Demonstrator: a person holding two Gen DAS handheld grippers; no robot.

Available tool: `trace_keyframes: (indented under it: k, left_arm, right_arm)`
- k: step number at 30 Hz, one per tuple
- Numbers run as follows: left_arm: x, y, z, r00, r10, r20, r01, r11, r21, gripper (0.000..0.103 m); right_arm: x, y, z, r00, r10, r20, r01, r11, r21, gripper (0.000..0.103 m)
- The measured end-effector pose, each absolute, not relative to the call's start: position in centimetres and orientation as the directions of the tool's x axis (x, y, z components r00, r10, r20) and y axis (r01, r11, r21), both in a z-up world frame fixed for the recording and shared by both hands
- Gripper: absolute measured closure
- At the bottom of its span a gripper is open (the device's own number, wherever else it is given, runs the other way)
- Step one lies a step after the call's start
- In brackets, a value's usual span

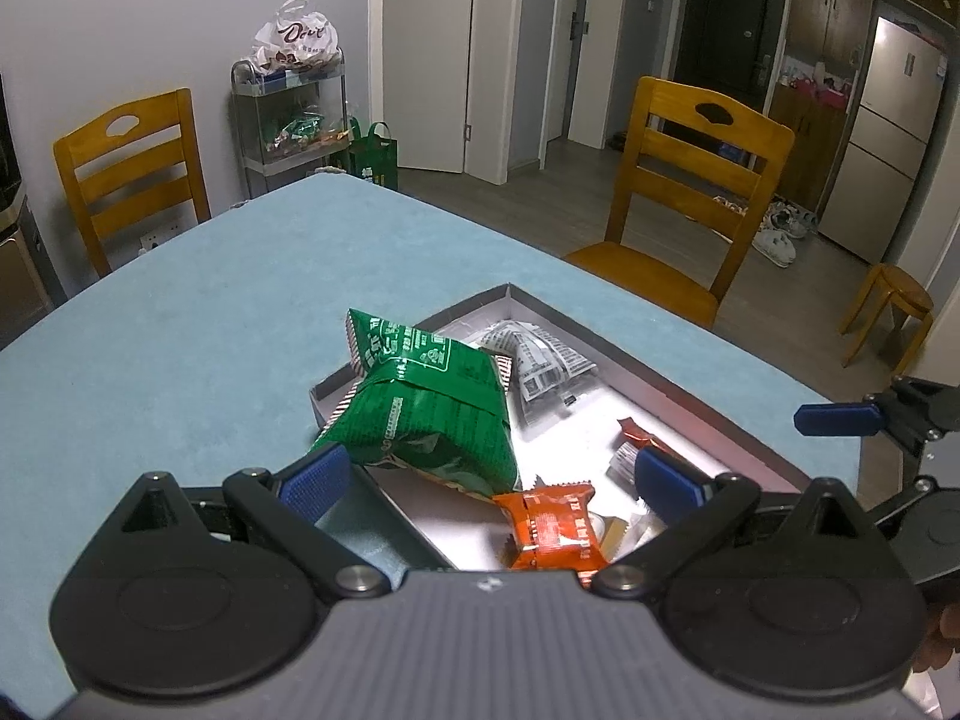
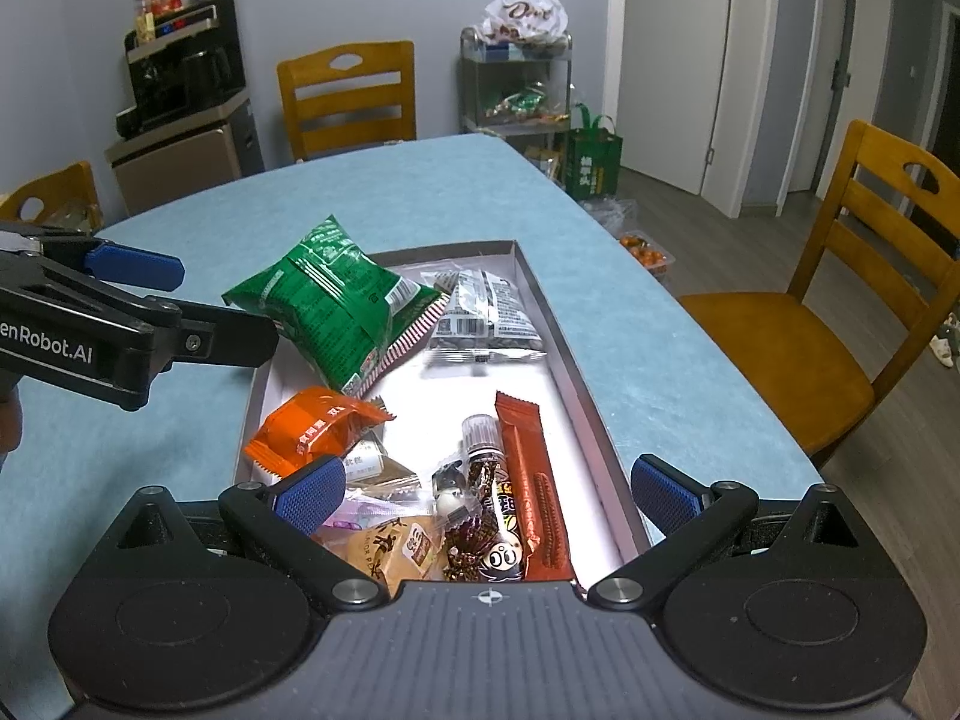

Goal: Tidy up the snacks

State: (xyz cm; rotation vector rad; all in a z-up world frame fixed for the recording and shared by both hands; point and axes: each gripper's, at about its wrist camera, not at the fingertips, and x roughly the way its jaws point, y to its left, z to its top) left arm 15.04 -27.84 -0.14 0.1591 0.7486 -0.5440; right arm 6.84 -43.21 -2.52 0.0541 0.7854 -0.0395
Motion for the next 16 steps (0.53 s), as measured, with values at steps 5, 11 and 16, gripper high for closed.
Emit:
trace_keyframes:
  k: [5,11,16]
  left_arm:
    - [14.99,-27.87,-0.12,0.602,-0.413,-0.683,0.524,0.85,-0.052,0.001]
    - [14.57,-27.39,0.16,0.629,-0.436,-0.644,0.516,0.854,-0.074,0.001]
    - [14.31,-27.73,0.51,0.645,-0.44,-0.625,0.529,0.847,-0.05,0.001]
  right_arm:
    - [6.85,-43.21,-2.5,0.706,-0.015,-0.708,0.056,0.998,0.034,0.0]
    - [6.87,-43.2,-2.51,0.707,-0.013,-0.707,0.053,0.998,0.035,0.0]
    - [6.87,-43.19,-2.52,0.707,-0.013,-0.707,0.053,0.998,0.035,0.0]
